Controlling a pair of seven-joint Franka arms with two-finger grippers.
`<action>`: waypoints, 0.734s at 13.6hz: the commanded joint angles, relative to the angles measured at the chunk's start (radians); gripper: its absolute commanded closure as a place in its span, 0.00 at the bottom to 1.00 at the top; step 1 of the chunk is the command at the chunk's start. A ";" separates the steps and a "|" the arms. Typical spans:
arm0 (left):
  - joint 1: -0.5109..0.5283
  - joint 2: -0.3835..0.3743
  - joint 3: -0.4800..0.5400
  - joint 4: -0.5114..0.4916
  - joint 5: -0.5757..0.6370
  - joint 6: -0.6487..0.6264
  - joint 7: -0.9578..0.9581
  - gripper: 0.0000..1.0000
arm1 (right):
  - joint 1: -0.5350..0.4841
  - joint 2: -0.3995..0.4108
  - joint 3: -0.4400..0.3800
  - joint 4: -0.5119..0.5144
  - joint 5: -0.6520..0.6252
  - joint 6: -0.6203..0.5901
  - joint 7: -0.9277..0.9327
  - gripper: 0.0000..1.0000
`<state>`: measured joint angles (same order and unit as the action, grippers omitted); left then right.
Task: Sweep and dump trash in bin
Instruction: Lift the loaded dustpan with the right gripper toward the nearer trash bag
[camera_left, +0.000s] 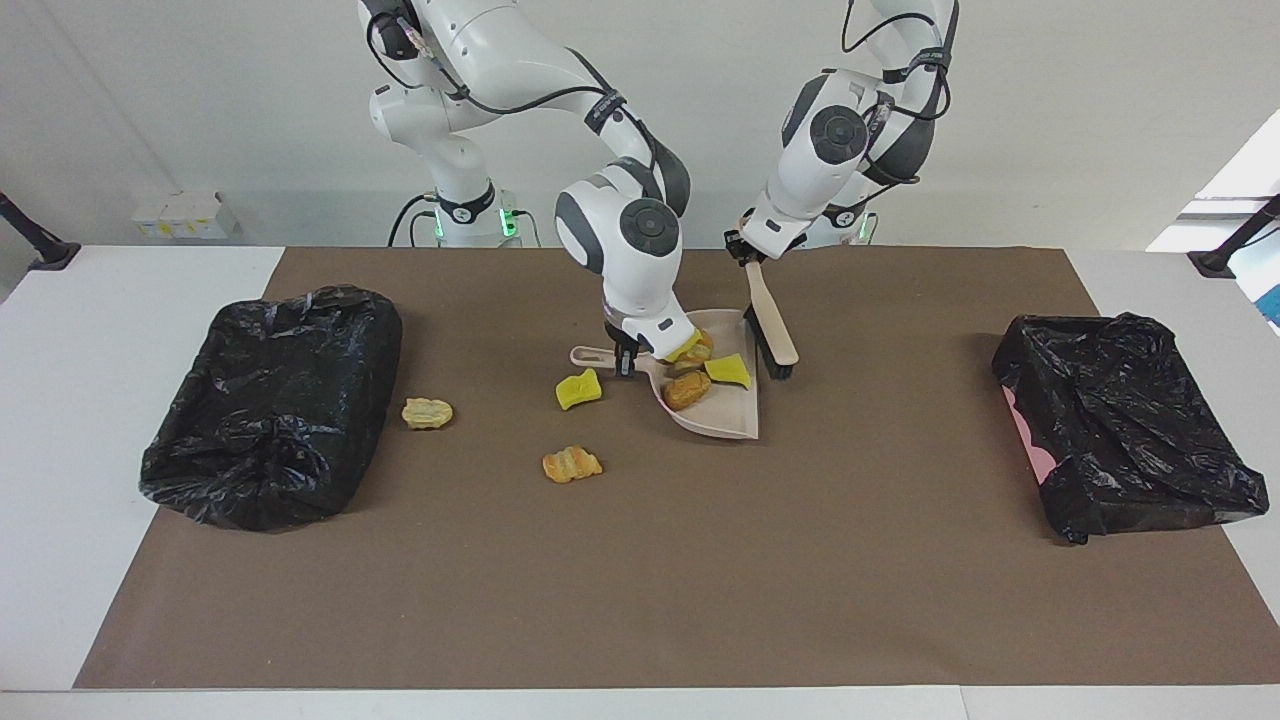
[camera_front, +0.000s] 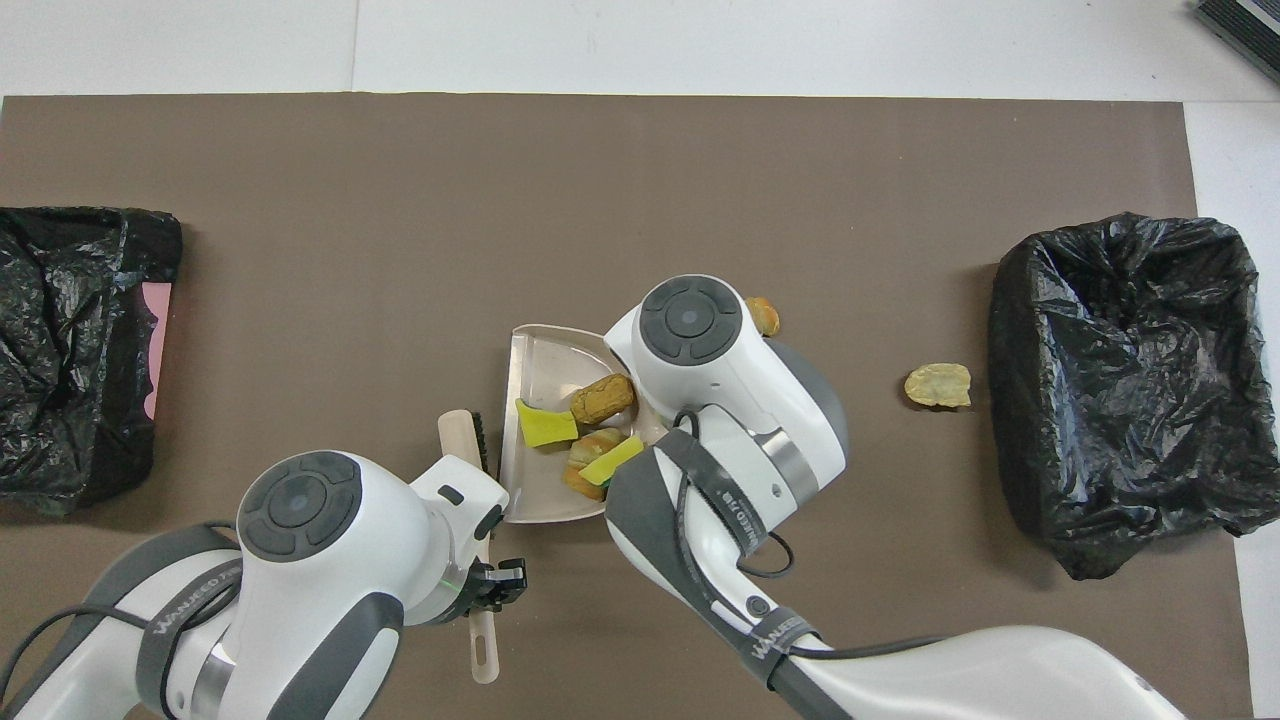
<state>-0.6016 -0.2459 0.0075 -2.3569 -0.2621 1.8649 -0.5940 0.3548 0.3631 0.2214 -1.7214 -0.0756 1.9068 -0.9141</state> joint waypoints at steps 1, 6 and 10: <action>-0.010 -0.044 -0.033 -0.056 0.029 -0.001 -0.015 1.00 | -0.071 -0.026 0.010 0.023 0.039 -0.028 -0.123 1.00; -0.094 -0.073 -0.084 -0.145 0.029 0.118 -0.153 1.00 | -0.201 -0.027 0.010 0.094 0.037 -0.135 -0.354 1.00; -0.255 -0.082 -0.086 -0.254 0.029 0.271 -0.277 1.00 | -0.305 -0.056 0.006 0.106 0.017 -0.178 -0.454 1.00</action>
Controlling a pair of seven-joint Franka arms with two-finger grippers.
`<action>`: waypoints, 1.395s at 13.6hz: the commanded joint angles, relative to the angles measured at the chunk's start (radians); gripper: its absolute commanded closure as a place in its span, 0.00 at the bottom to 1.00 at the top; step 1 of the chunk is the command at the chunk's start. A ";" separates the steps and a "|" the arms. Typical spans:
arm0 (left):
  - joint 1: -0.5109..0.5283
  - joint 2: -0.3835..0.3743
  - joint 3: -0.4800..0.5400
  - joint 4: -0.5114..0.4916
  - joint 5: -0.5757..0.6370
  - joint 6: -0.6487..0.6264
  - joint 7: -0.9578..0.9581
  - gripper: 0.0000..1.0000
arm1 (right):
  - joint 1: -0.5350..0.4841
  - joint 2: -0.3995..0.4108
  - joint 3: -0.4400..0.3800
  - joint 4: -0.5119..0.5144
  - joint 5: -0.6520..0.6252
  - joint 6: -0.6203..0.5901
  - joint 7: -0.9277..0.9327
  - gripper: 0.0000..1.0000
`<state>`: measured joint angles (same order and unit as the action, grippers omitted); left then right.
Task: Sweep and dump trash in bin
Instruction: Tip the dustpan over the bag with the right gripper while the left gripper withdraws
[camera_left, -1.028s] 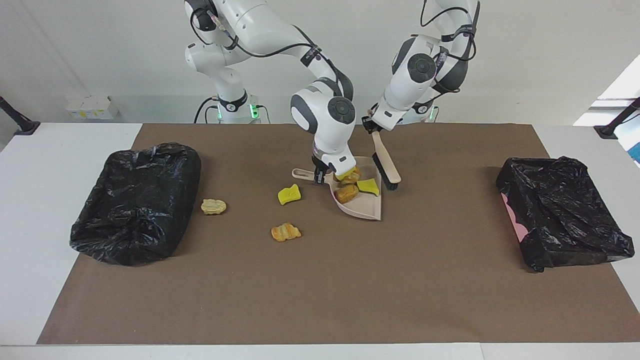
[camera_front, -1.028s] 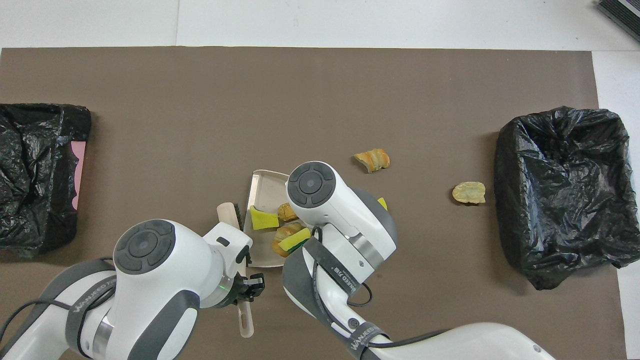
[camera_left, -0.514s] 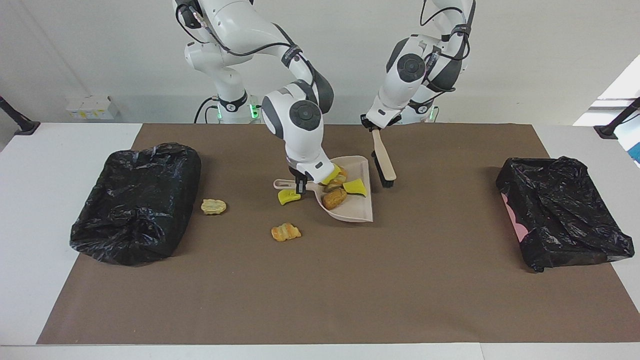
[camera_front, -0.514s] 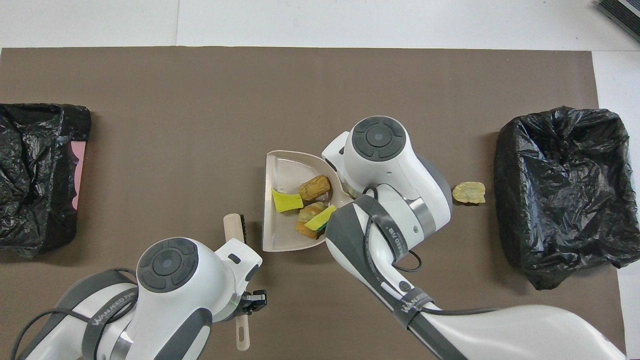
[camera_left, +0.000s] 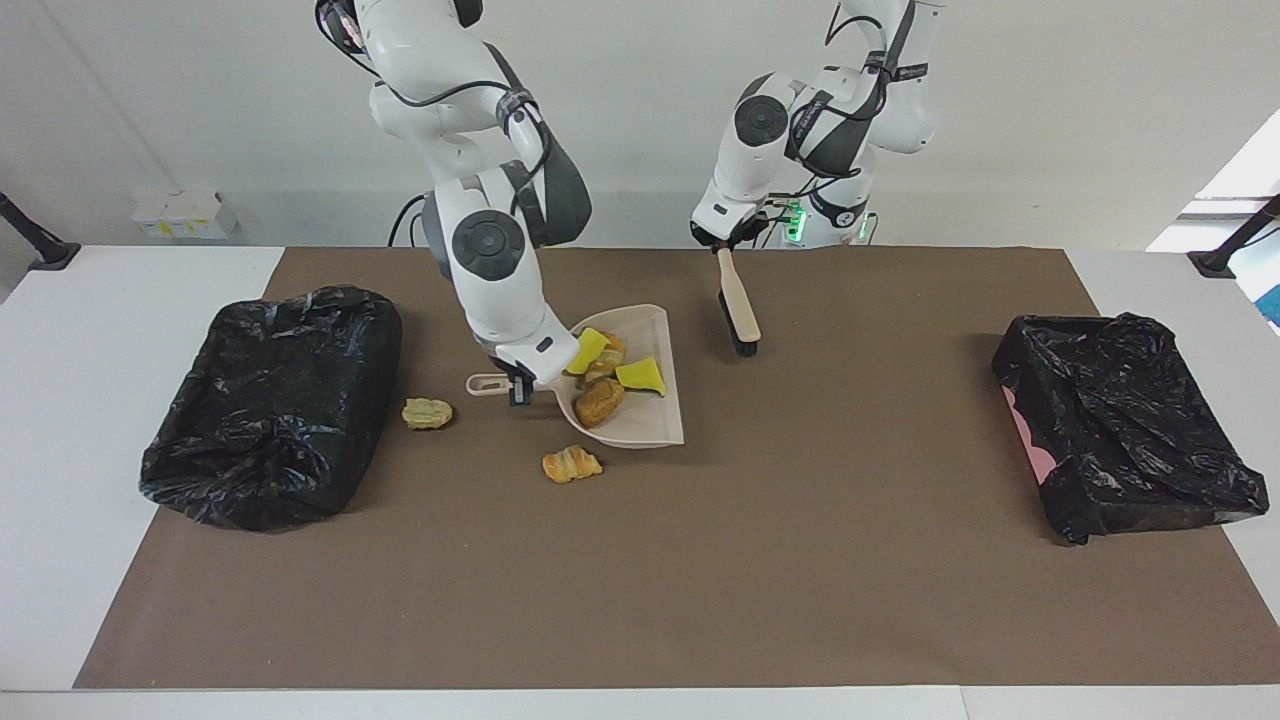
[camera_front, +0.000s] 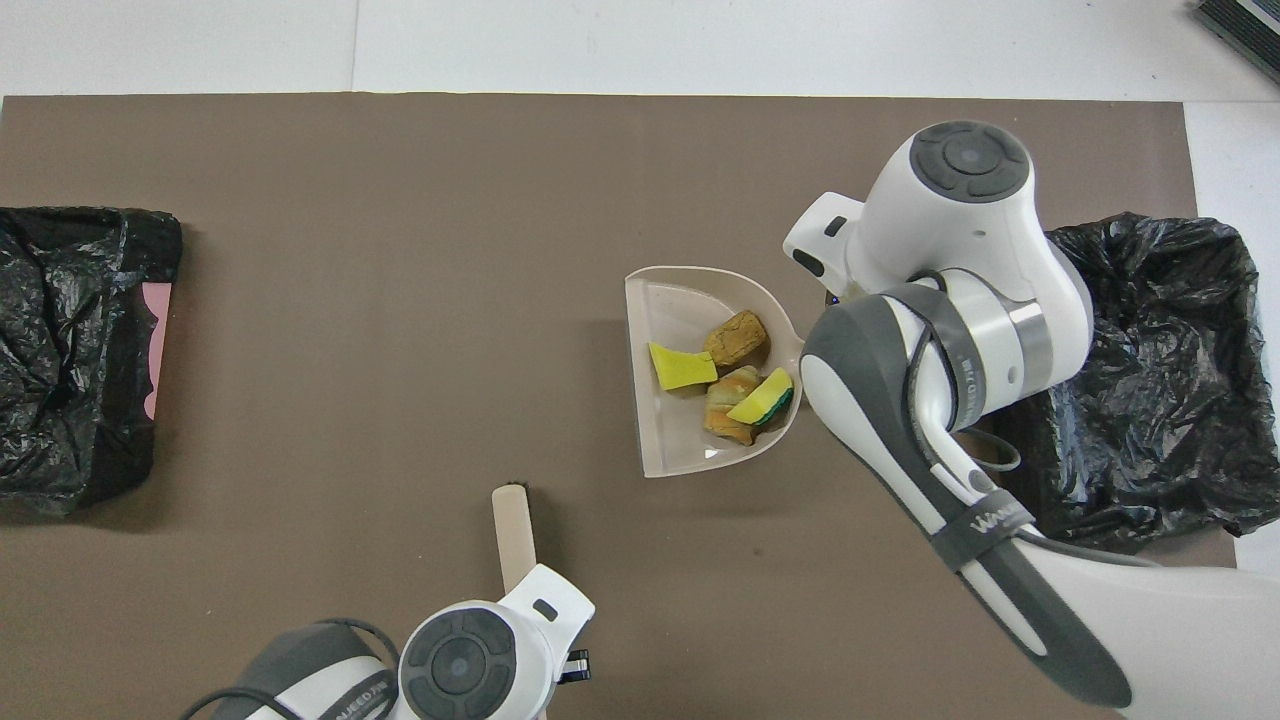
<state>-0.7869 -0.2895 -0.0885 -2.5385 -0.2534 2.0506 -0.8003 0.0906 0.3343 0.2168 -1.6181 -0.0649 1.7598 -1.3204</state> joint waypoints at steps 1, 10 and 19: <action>-0.110 -0.037 0.009 -0.098 0.020 0.132 -0.104 1.00 | -0.075 -0.037 0.010 0.003 0.005 -0.037 -0.059 1.00; -0.109 -0.025 0.010 -0.095 0.019 0.140 -0.091 0.00 | -0.351 -0.035 0.006 0.076 -0.145 -0.071 -0.273 1.00; 0.208 0.109 0.015 0.199 0.154 0.072 0.231 0.00 | -0.506 -0.142 0.006 0.086 -0.525 -0.069 -0.333 1.00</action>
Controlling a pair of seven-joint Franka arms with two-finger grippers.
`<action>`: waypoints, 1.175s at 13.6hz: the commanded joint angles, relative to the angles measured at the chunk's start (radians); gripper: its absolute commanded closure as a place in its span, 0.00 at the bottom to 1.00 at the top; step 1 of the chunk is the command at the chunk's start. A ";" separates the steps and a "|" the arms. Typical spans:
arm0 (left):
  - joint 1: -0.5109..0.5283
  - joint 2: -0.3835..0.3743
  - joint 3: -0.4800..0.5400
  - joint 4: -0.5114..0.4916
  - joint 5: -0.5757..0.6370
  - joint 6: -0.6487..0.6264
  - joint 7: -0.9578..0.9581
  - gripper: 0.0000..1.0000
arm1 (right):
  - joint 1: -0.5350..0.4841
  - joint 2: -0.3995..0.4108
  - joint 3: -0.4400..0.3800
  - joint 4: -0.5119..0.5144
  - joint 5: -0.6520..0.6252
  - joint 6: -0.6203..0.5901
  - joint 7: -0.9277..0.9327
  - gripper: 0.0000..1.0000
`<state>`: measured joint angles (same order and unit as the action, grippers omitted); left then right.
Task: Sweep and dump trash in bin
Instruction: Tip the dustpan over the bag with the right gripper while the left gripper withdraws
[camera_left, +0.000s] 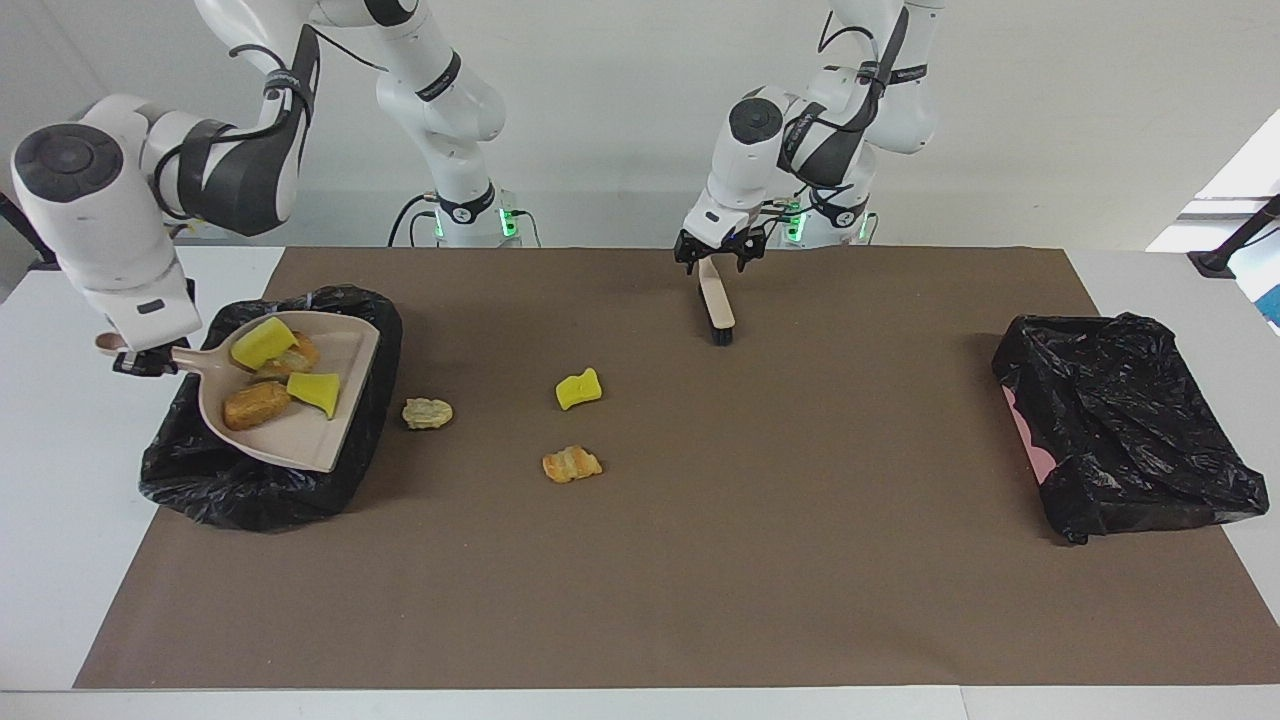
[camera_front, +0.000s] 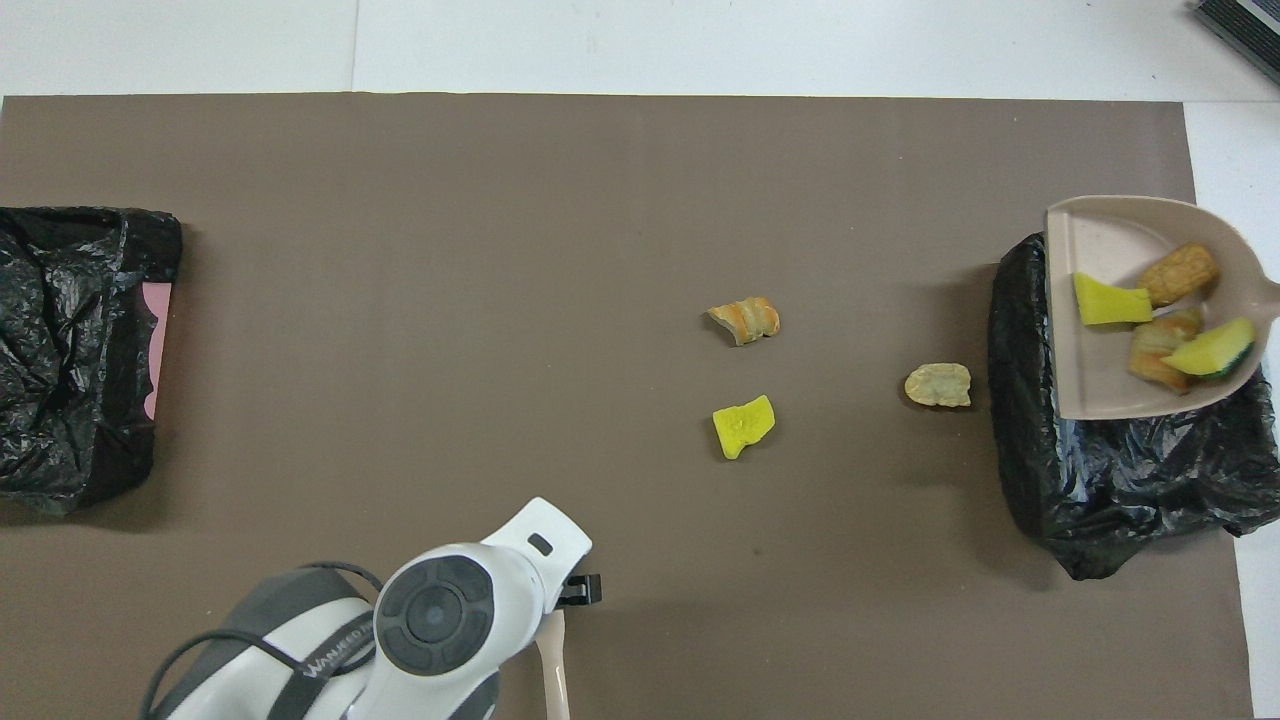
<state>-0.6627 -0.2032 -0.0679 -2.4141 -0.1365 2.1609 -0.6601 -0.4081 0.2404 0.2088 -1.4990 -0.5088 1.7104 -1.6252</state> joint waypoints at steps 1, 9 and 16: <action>0.138 0.027 -0.006 0.104 0.043 -0.038 0.162 0.00 | -0.011 -0.064 0.014 -0.052 -0.126 -0.017 -0.027 1.00; 0.443 0.145 -0.003 0.581 0.109 -0.402 0.529 0.00 | -0.015 -0.312 0.014 -0.473 -0.425 0.193 0.190 1.00; 0.581 0.143 0.004 0.835 0.126 -0.634 0.756 0.00 | -0.075 -0.389 0.011 -0.554 -0.582 0.253 0.259 1.00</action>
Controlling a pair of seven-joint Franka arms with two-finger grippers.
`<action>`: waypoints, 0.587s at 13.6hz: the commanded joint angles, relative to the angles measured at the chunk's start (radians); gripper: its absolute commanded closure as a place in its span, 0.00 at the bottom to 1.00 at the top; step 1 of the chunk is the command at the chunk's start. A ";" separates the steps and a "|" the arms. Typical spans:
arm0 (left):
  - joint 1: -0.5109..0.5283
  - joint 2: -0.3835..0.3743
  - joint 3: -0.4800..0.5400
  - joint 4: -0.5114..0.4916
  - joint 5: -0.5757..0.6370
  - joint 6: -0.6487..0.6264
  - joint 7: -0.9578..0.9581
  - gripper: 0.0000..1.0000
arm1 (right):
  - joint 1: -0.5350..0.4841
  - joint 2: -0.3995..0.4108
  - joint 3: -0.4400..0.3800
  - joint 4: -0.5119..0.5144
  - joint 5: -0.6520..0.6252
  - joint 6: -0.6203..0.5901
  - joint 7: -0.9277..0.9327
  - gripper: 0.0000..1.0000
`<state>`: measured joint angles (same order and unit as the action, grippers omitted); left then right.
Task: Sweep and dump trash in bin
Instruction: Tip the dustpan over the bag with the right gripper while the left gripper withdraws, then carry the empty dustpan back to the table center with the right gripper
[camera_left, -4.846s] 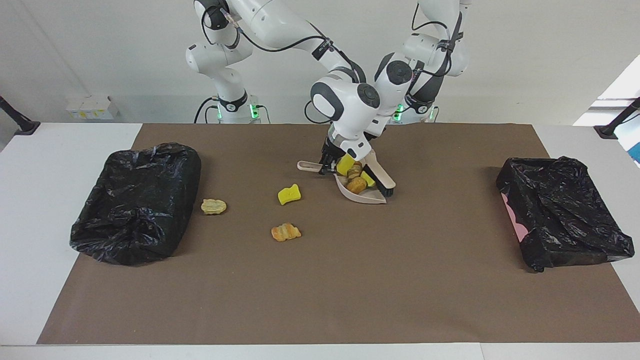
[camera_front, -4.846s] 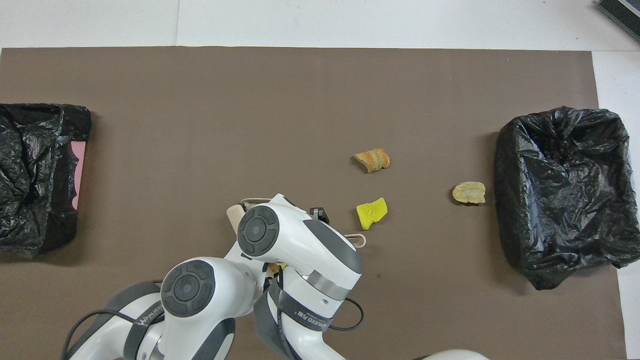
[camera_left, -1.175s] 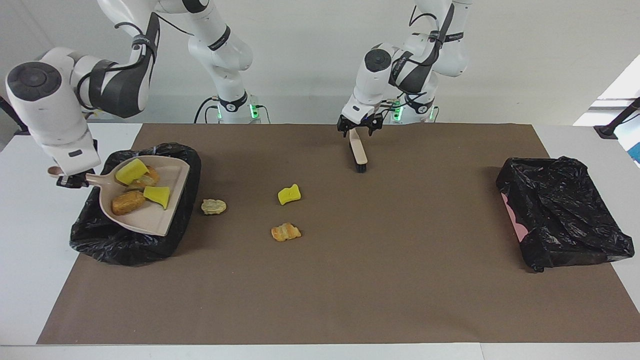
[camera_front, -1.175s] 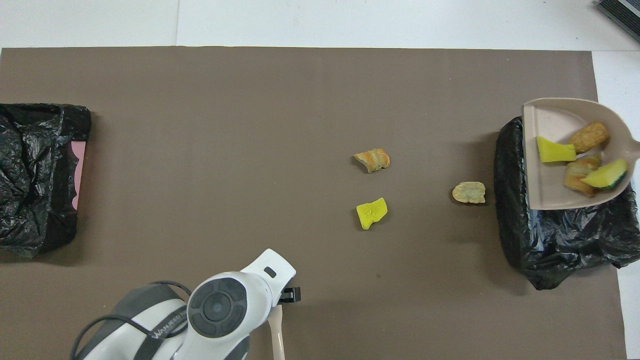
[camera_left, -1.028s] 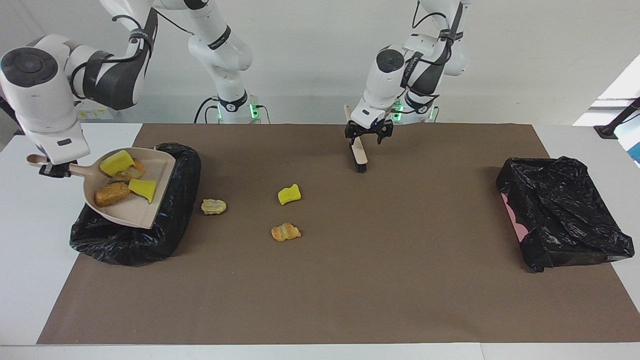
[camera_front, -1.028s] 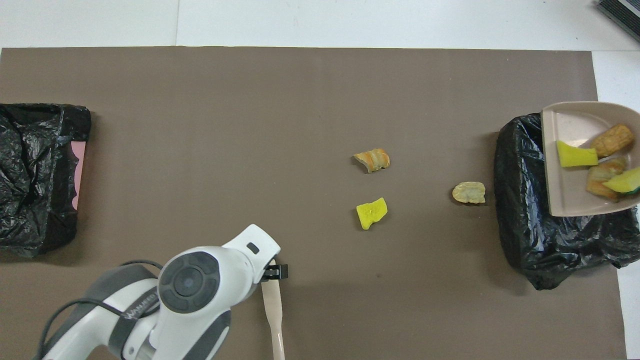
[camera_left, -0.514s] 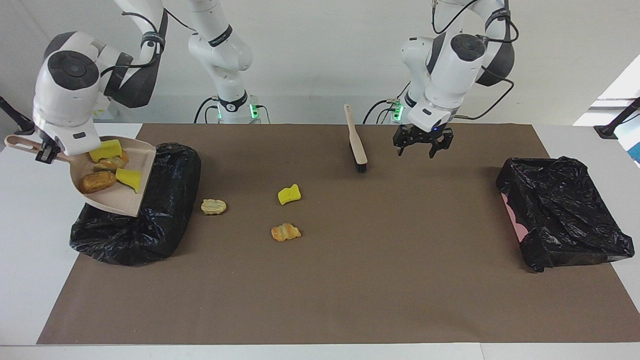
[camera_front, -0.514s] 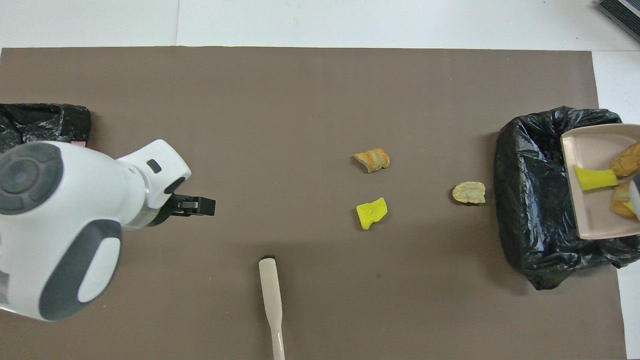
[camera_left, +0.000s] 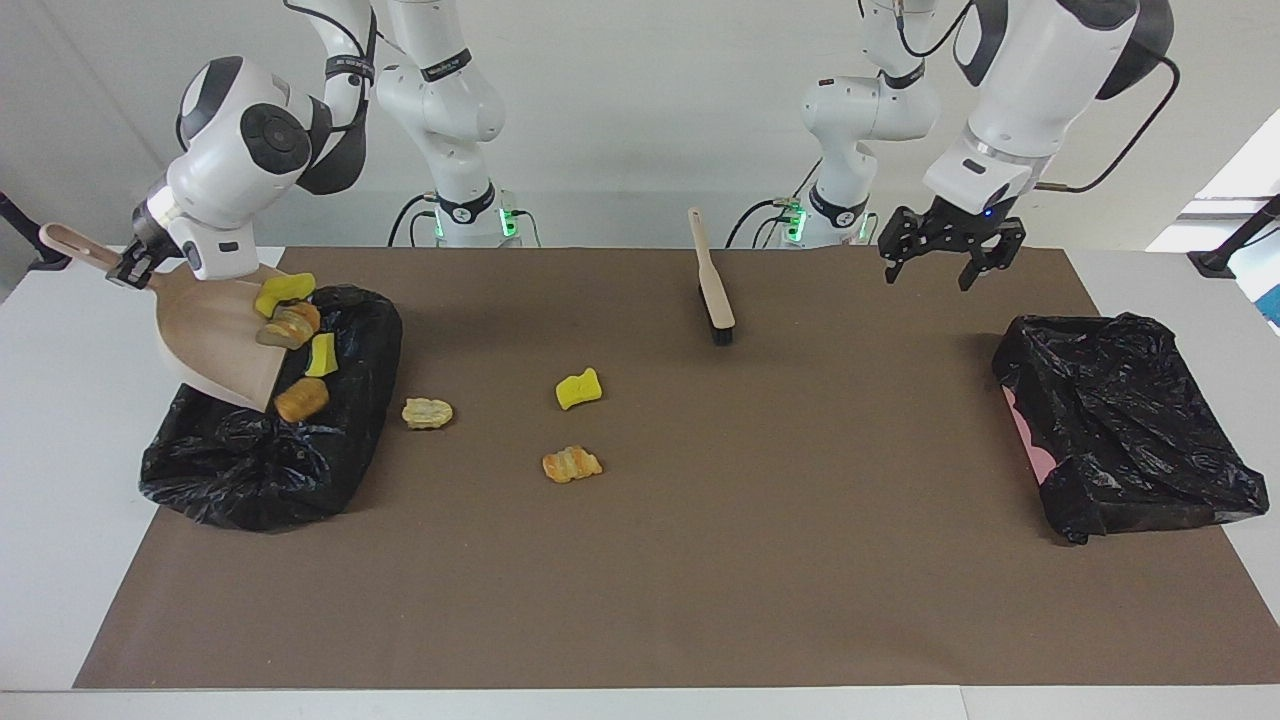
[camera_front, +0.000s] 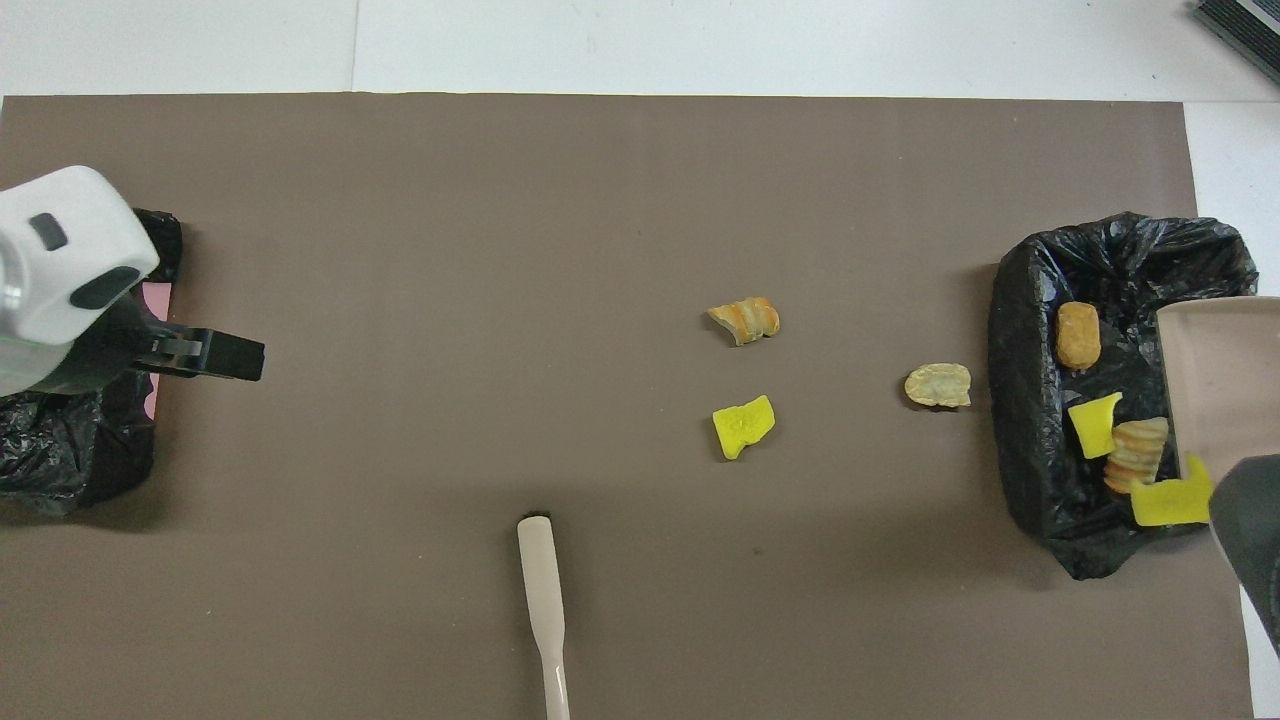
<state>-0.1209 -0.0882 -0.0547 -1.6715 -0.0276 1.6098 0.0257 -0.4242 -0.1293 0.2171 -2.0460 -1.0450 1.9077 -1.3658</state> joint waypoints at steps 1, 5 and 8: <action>0.050 0.028 -0.010 0.114 0.020 -0.106 0.097 0.00 | -0.073 -0.021 0.002 0.003 -0.046 0.069 -0.025 1.00; 0.067 0.030 -0.005 0.141 0.055 -0.151 0.131 0.00 | -0.071 -0.021 0.005 0.036 -0.024 0.059 -0.032 1.00; 0.066 0.042 -0.005 0.159 0.041 -0.162 0.131 0.00 | -0.061 -0.020 0.010 0.056 0.109 0.056 -0.035 1.00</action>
<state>-0.0607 -0.0740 -0.0544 -1.5583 0.0078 1.4811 0.1411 -0.4846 -0.1370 0.2189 -2.0004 -1.0116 1.9611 -1.3823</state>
